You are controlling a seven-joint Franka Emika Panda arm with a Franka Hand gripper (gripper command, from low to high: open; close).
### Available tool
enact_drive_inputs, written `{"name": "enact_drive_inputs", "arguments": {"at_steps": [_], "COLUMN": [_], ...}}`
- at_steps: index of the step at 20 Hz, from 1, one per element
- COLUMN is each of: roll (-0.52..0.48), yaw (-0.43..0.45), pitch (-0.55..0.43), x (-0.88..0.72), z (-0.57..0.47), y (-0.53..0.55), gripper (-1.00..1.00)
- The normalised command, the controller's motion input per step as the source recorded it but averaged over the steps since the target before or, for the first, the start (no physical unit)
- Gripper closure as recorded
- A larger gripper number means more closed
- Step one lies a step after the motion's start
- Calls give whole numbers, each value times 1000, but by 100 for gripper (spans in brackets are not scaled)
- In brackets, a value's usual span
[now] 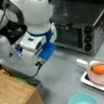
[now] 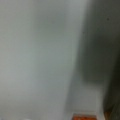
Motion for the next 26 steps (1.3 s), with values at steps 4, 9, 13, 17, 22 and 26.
{"name": "enact_drive_inputs", "arguments": {"at_steps": [4,9,13,17,22,26], "roll": [40,-12,-89,-104,-122,-137], "yaw": [163,116,39,-9,-80,-26], "pitch": [-189,-143,-137,-126,-144,-193], "x": [-284,-167,-226,-351,-485,-438], "z": [-29,-26,-31,-63,-249,-265], "y": [-332,-260,-154,-92,-26,-43], "gripper": [-100,-100,-100,-100,-100,-100]}}
